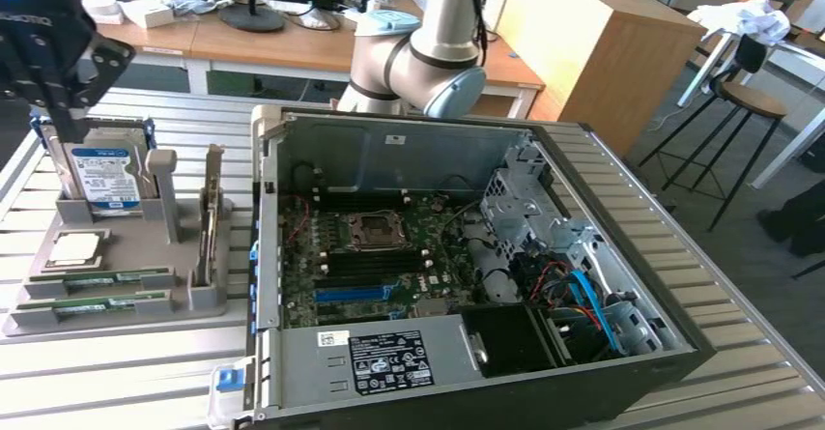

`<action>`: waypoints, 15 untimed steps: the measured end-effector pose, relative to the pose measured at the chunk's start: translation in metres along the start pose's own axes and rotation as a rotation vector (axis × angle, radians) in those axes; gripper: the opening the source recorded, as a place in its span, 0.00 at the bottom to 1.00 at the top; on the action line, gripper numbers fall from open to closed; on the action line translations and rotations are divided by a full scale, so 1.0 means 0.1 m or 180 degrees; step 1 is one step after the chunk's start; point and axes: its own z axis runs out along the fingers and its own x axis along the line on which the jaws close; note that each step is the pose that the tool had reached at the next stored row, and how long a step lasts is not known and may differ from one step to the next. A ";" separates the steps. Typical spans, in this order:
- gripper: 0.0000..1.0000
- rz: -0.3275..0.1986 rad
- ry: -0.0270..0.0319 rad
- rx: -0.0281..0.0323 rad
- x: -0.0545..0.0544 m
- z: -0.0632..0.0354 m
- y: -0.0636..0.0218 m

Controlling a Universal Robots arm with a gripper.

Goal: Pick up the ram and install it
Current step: 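Reach for the ram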

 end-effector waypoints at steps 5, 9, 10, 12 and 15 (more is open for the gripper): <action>0.10 0.0000 0.0001 0.0000 0.06 0.001 -0.005; 0.10 0.0000 0.0001 0.0000 0.06 0.001 -0.005; 0.10 0.0000 0.0001 0.0000 0.06 0.001 -0.005; 0.10 0.0000 0.0001 0.0000 0.06 0.000 -0.005; 0.10 0.0000 0.0002 0.0000 0.06 -0.001 -0.023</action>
